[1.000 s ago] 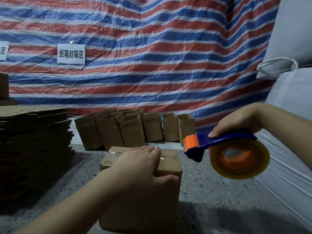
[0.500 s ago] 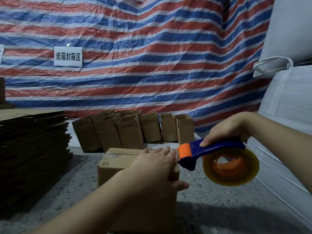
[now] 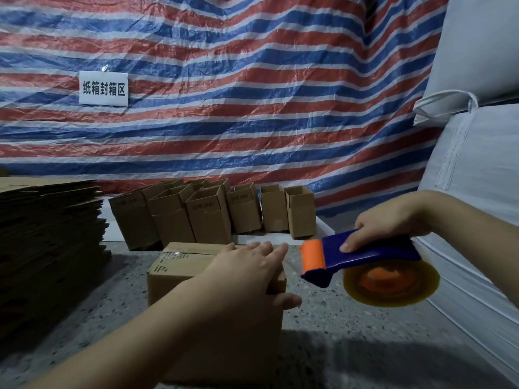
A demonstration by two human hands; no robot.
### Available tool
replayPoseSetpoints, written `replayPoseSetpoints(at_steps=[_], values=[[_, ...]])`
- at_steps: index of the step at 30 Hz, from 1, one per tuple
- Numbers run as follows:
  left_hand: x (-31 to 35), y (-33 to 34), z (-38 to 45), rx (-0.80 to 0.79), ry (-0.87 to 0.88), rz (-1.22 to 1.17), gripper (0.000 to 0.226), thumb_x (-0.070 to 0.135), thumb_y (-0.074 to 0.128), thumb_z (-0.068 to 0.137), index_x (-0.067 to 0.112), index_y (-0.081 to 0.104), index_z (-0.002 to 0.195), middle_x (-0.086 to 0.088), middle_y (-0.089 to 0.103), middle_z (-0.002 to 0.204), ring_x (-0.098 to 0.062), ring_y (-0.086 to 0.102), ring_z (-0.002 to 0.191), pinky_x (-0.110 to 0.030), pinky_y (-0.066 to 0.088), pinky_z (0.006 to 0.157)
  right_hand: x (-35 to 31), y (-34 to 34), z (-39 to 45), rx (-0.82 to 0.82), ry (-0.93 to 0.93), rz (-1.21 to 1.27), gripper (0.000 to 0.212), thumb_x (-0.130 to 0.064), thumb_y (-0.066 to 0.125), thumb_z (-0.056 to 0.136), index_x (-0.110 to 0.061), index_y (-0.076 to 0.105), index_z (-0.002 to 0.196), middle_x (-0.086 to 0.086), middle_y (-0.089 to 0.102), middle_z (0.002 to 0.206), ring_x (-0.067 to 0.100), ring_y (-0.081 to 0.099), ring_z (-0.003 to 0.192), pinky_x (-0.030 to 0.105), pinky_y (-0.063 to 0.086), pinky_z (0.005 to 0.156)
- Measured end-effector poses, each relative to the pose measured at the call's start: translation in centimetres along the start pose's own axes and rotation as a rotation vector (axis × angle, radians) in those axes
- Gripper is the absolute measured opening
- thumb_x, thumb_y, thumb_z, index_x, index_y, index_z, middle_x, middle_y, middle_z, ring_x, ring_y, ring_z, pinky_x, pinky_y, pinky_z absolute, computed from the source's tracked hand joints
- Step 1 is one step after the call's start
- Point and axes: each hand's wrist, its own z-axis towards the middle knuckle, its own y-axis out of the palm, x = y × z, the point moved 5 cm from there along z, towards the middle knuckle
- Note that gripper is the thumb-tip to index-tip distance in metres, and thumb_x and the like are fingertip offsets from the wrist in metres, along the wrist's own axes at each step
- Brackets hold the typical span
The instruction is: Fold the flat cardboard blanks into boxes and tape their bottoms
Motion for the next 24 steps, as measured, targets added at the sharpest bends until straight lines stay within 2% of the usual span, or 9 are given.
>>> replayPoseSetpoints(at_steps=[2, 5, 7, 13, 15, 18, 20, 22, 24], values=[[0.0, 0.0, 0.1, -0.008, 0.013, 0.015, 0.086, 0.076, 0.038, 0.088, 0.038, 0.001, 0.155, 0.001, 0.023, 0.161, -0.021, 0.023, 0.147, -0.046, 0.022, 0.117, -1.5, 0.0, 0.2, 0.073, 0.052, -0.128, 0.056, -0.067, 0.062, 0.084, -0.017, 0.067, 0.109, -0.002, 0.075, 0.082, 0.011, 0.07, 0.068, 0.02, 0.054, 0.063], [0.1, 0.0, 0.3, -0.01, 0.026, 0.033, 0.079, 0.075, 0.04, 0.087, 0.039, 0.015, 0.153, 0.001, 0.031, 0.155, -0.021, 0.032, 0.141, -0.045, 0.029, 0.113, -3.0, 0.1, 0.2, 0.158, 0.11, -0.239, 0.053, -0.07, 0.062, 0.084, -0.022, 0.066, 0.108, -0.002, 0.073, 0.086, 0.01, 0.07, 0.068, 0.015, 0.048, 0.043], [0.1, 0.0, 0.4, -0.007, 0.031, 0.031, 0.077, 0.075, 0.041, 0.087, 0.038, 0.02, 0.151, 0.003, 0.034, 0.152, -0.019, 0.035, 0.138, -0.045, 0.031, 0.112, -3.4, 0.1, 0.0, 0.189, 0.136, -0.292, 0.053, -0.072, 0.063, 0.082, -0.024, 0.063, 0.106, -0.001, 0.071, 0.091, 0.013, 0.069, 0.074, 0.014, 0.045, 0.039], [0.2, 0.0, 0.4, -0.009, 0.028, 0.039, 0.077, 0.076, 0.04, 0.086, 0.037, 0.024, 0.15, 0.002, 0.036, 0.151, -0.02, 0.039, 0.136, -0.043, 0.033, 0.11, -5.5, -0.6, -0.7, 0.241, 0.172, -0.475, 0.05, -0.073, 0.064, 0.079, -0.024, 0.056, 0.092, 0.003, 0.068, 0.093, 0.018, 0.068, 0.079, 0.025, 0.049, 0.053], [0.1, 0.0, 0.6, -0.037, 0.016, 0.049, 0.079, 0.076, 0.039, 0.086, 0.035, 0.023, 0.151, 0.001, 0.033, 0.153, -0.021, 0.037, 0.138, -0.044, 0.032, 0.111, -5.9, 0.3, -0.2, 0.194, 0.2, -0.549, 0.047, -0.065, 0.069, 0.08, -0.023, 0.06, 0.098, 0.003, 0.069, 0.096, 0.019, 0.068, 0.082, 0.03, 0.052, 0.063], [-0.1, 0.2, 0.4, -0.031, 0.011, 0.03, 0.081, 0.078, 0.038, 0.084, 0.035, 0.023, 0.151, 0.001, 0.031, 0.155, -0.023, 0.036, 0.139, -0.046, 0.029, 0.113, -3.1, 3.5, 1.2, 0.032, 0.329, -0.603, 0.049, -0.057, 0.07, 0.083, -0.017, 0.066, 0.112, 0.002, 0.068, 0.103, 0.021, 0.065, 0.087, 0.035, 0.054, 0.079], [0.0, 0.3, 0.2, -0.004, 0.018, 0.021, 0.079, 0.079, 0.038, 0.084, 0.038, 0.022, 0.15, 0.001, 0.032, 0.155, -0.022, 0.036, 0.139, -0.046, 0.029, 0.113, -0.9, 4.8, 2.2, 0.144, 0.289, -0.556, 0.051, -0.061, 0.069, 0.082, -0.017, 0.063, 0.106, 0.0, 0.064, 0.099, 0.022, 0.064, 0.09, 0.036, 0.053, 0.084], [-0.1, 0.3, 0.0, 0.025, 0.02, 0.005, 0.076, 0.079, 0.037, 0.085, 0.041, 0.022, 0.149, 0.002, 0.033, 0.154, -0.022, 0.037, 0.138, -0.046, 0.03, 0.111, 0.1, 4.7, 3.0, 0.334, 0.217, -0.54, 0.051, -0.065, 0.065, 0.082, -0.017, 0.06, 0.1, -0.002, 0.06, 0.089, 0.017, 0.06, 0.081, 0.034, 0.052, 0.075], [-0.2, 0.2, 0.2, 0.034, 0.029, -0.001, 0.072, 0.079, 0.037, 0.085, 0.042, 0.026, 0.146, 0.003, 0.037, 0.15, -0.021, 0.04, 0.134, -0.045, 0.034, 0.108, 0.8, 5.1, 3.9, 0.432, 0.195, -0.452, 0.046, -0.065, 0.063, 0.084, -0.02, 0.055, 0.087, -0.004, 0.059, 0.083, 0.013, 0.057, 0.073, 0.03, 0.047, 0.062]])
